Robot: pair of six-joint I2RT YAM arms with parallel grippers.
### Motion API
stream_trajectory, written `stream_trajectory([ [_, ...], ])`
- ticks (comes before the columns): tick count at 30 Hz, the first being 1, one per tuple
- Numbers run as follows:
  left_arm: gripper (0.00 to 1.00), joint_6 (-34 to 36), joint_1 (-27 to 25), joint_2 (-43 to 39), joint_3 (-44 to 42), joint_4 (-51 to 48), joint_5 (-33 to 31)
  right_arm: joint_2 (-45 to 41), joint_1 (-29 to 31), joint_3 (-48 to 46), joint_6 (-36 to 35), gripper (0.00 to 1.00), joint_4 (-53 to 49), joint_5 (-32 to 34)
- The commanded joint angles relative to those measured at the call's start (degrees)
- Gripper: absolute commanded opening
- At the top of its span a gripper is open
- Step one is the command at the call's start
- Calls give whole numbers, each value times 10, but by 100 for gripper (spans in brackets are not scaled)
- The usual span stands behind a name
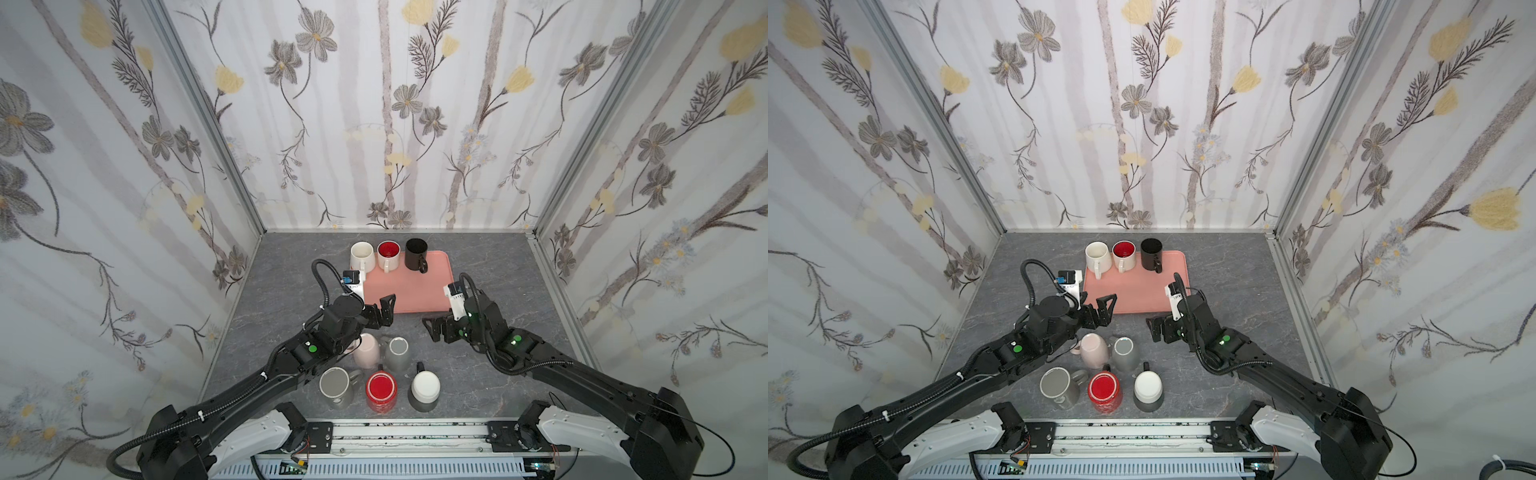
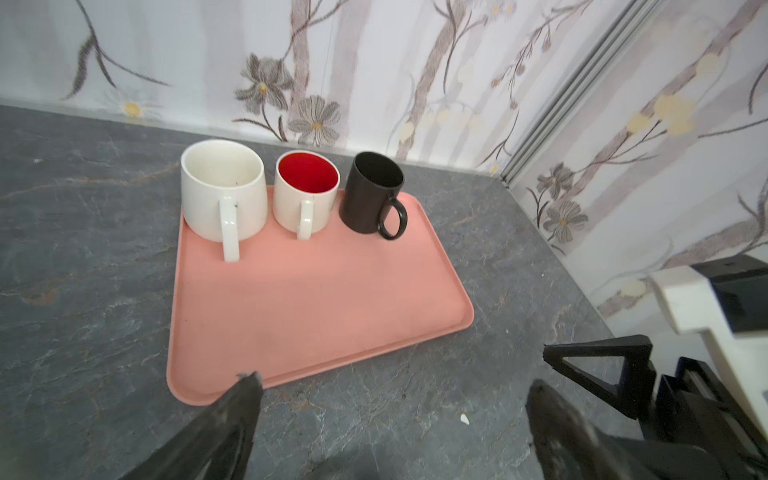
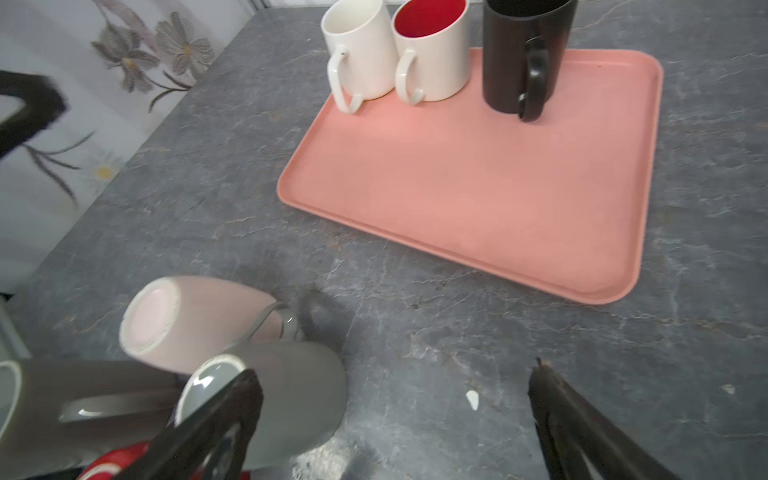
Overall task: Turn the mug right side up
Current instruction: 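Open the right gripper to release the black mug upright on the tray, then move the right gripper down to the upside-down white mug in the cluster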
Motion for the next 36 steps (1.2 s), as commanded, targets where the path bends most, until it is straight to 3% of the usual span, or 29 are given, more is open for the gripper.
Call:
stream_trajectory([
  [1, 100, -7, -14, 23, 21, -54, 24, -34, 28, -28, 21, 100, 15, 6],
  [6, 100, -25, -28, 6, 12, -85, -23, -72, 152, -55, 45, 100, -25, 68],
  [12, 100, -42, -29, -7, -4, -76, -28, -59, 306, -44, 100, 100, -110, 221],
  [17, 100, -39, -29, -7, 0, -77, -31, -35, 375, -28, 129, 100, -167, 283],
  [27, 100, -35, -28, -14, -2, -79, -20, -12, 393, -37, 178, 100, -201, 316],
  [36, 100, -29, -29, -2, -1, -72, 9, -71, 299, -73, 212, 100, -223, 293],
])
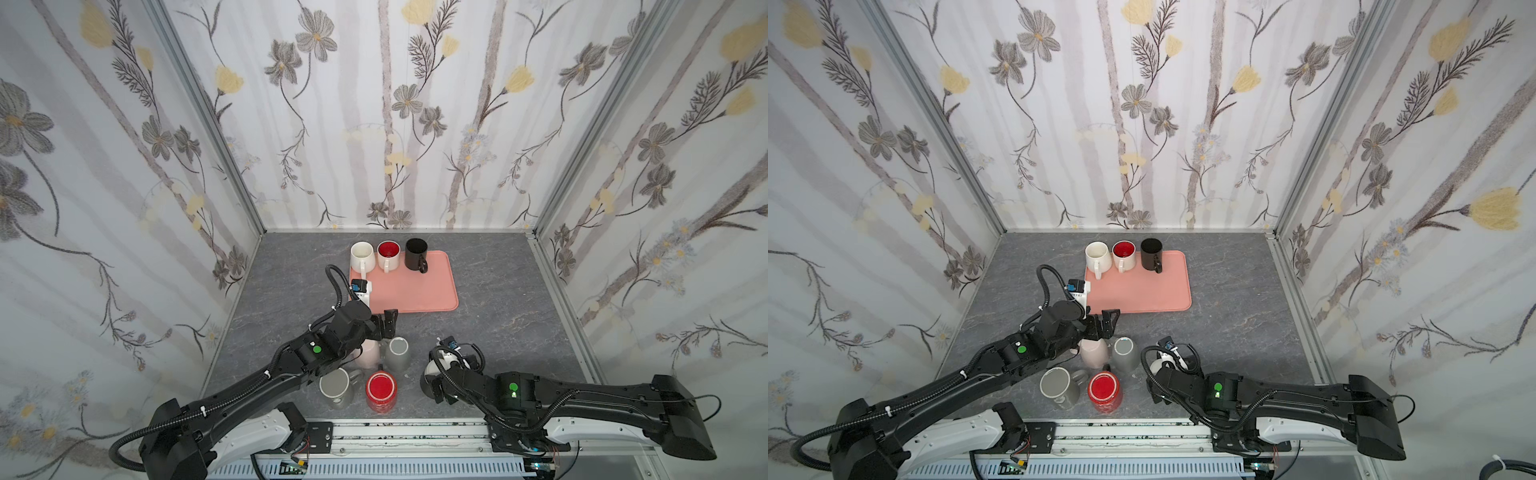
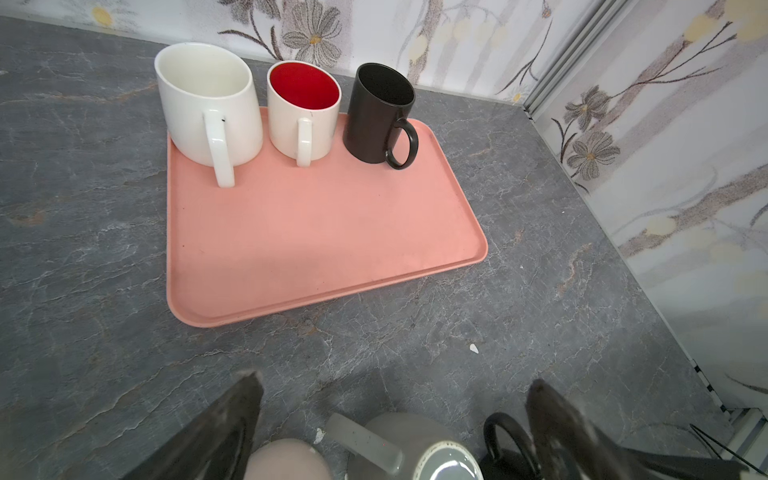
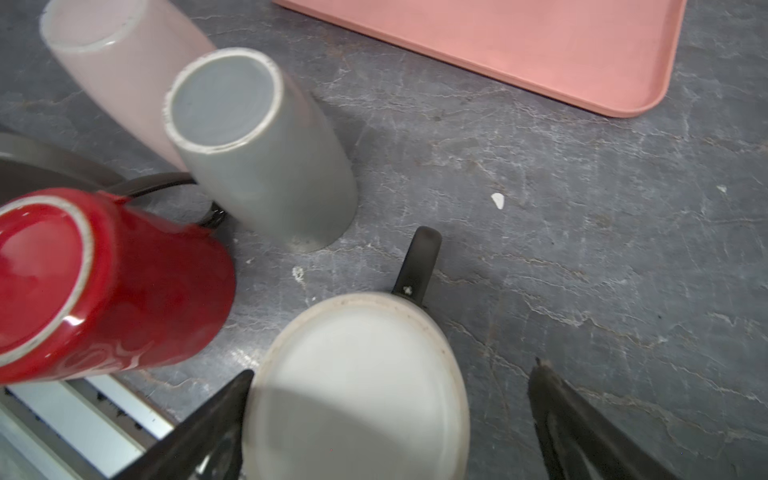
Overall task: Turn the mug right side up
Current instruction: 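Move the right gripper down to the upside-down white mug in the cluster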
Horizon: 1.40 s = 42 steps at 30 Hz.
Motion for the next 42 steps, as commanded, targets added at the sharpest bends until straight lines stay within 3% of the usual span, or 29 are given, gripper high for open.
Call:
stream_trajectory([
  [1, 100, 1, 0, 3, 1, 12, 13, -20, -29, -7, 21, 100, -29, 7],
  [13, 100, 20, 0, 32, 26, 9, 42, -57, -56, 20, 1, 100, -46, -76],
  [19, 100, 28, 0, 45, 43, 4, 38, -41, -63, 84, 4, 100, -130, -103],
  [25, 100, 22, 1, 46, 39, 13, 32, -29, -65, 129, 19, 97, -212, -180],
  [29, 100, 15, 1, 36, 27, 25, 30, -55, -63, 149, 4, 78, -193, -276],
  [31, 100, 12, 2, 30, 18, 33, 29, -50, -61, 154, -1, 64, -185, -309],
  [35, 100, 6, 4, 22, 1, 46, 27, -11, -37, 139, -2, 38, -158, -315],
  [42, 100, 12, 4, 13, -1, 32, 31, 45, -20, 100, -3, 29, -88, -308],
])
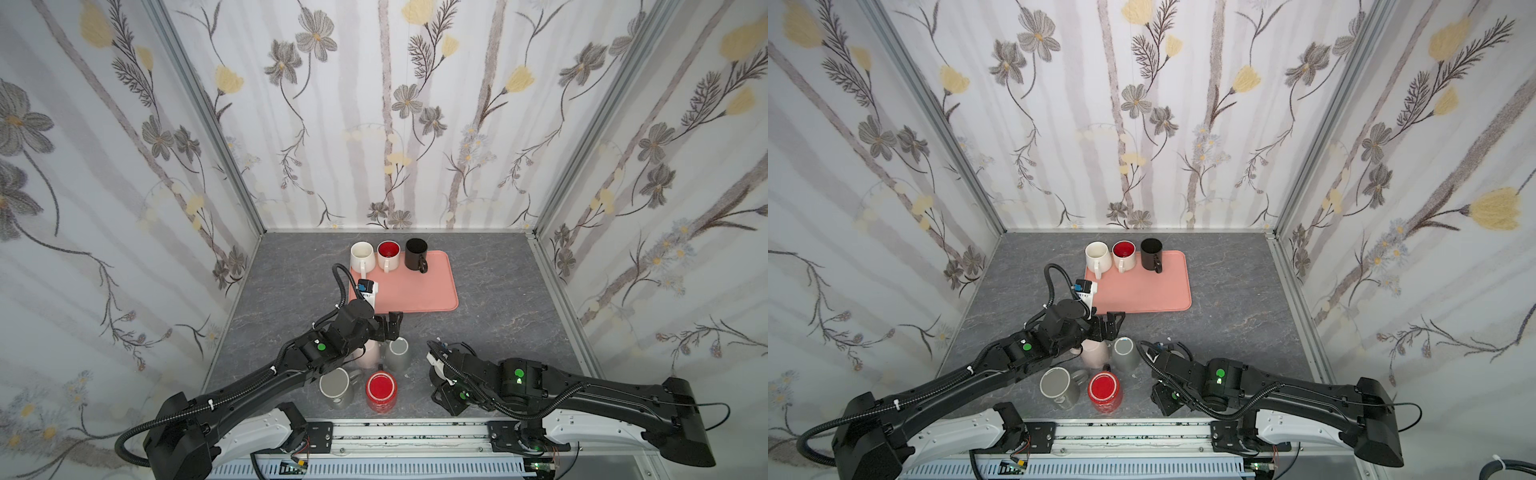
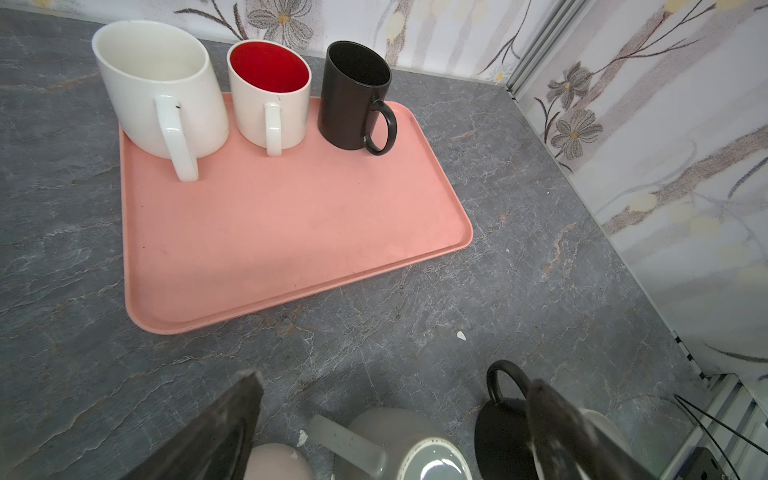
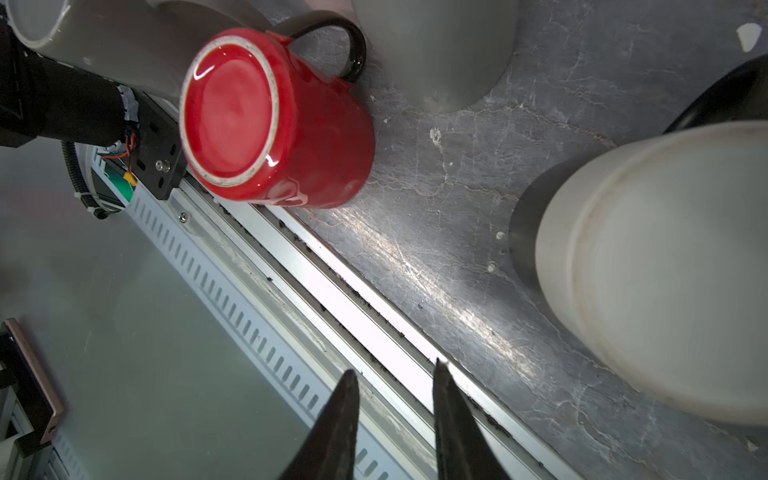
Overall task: Turn the mug right side up
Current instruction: 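Move the right gripper down to the upside-down white mug in the cluster, then push the upside-down black mug with white base from the cluster with the right gripper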
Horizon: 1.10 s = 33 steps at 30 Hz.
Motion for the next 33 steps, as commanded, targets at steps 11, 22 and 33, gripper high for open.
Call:
stream_trajectory([
  [11, 100, 4, 3, -12, -12, 18, 9, 2, -77, -58, 18, 26, 37, 76],
  [22, 100, 12, -3, 55, 19, 51, 76, -71, -220, -108, 0, 32, 60, 111],
  [33, 99, 17, -18, 136, 96, -3, 18, -155, -220, -102, -12, 45, 75, 29],
])
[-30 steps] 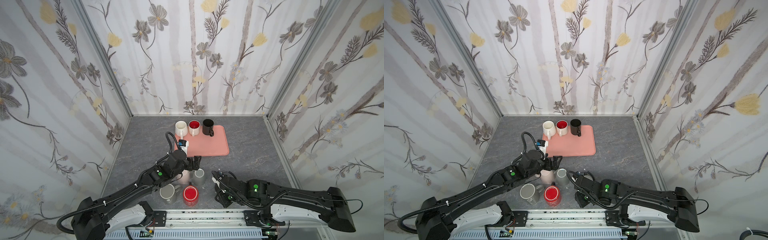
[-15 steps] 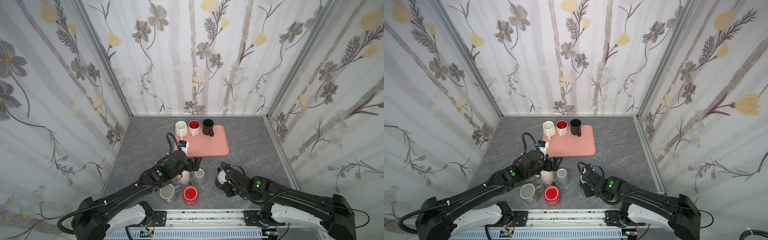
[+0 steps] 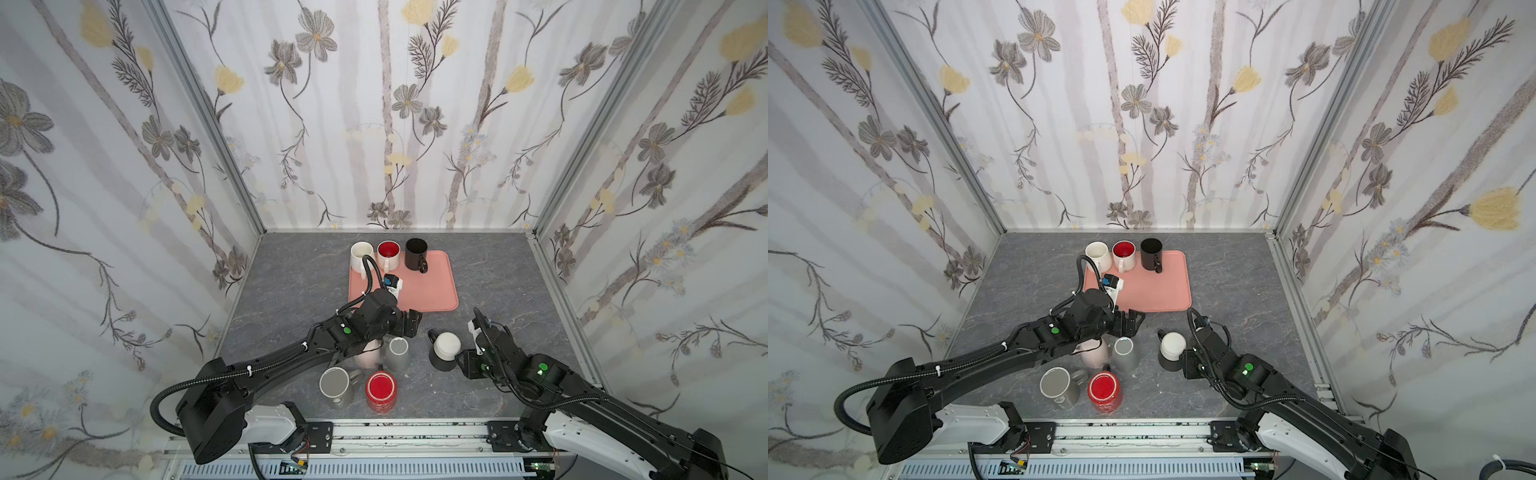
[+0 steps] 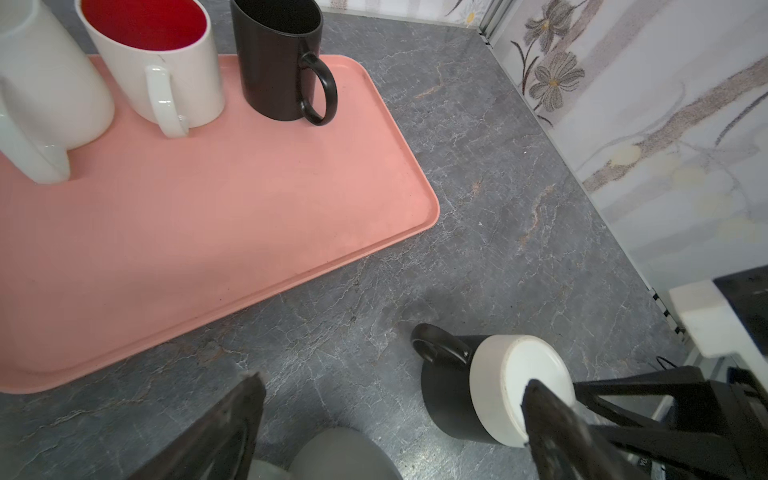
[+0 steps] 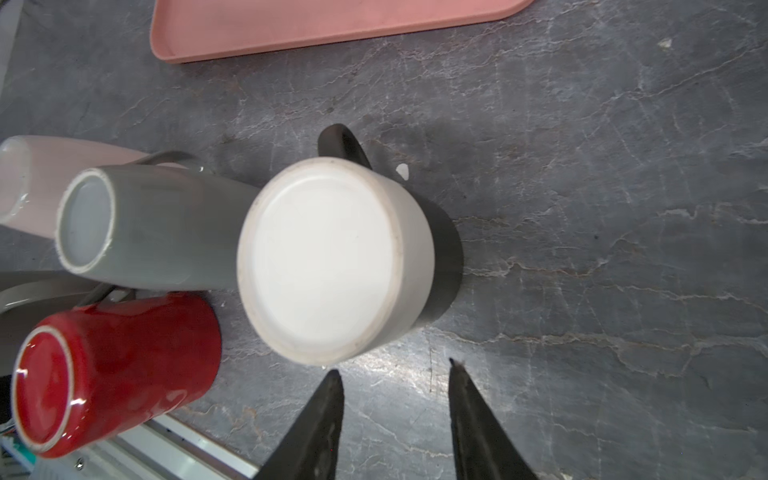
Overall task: Turn the mug right side up
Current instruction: 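Push the upside-down black mug with white base from the cluster with the right gripper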
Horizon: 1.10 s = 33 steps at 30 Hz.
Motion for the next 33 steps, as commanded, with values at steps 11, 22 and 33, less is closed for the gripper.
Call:
stream_trajectory([
  [11, 100, -5, 6, -62, -28, -21, -81, 116, 140, 49, 6, 38, 177, -45],
  [22, 100, -7, 6, -98, -64, -6, -68, 154, 103, 29, 33, 33, 221, 1],
  [33, 100, 9, 6, -48, -65, 59, 16, 55, 29, -38, 79, 32, 124, 90],
])
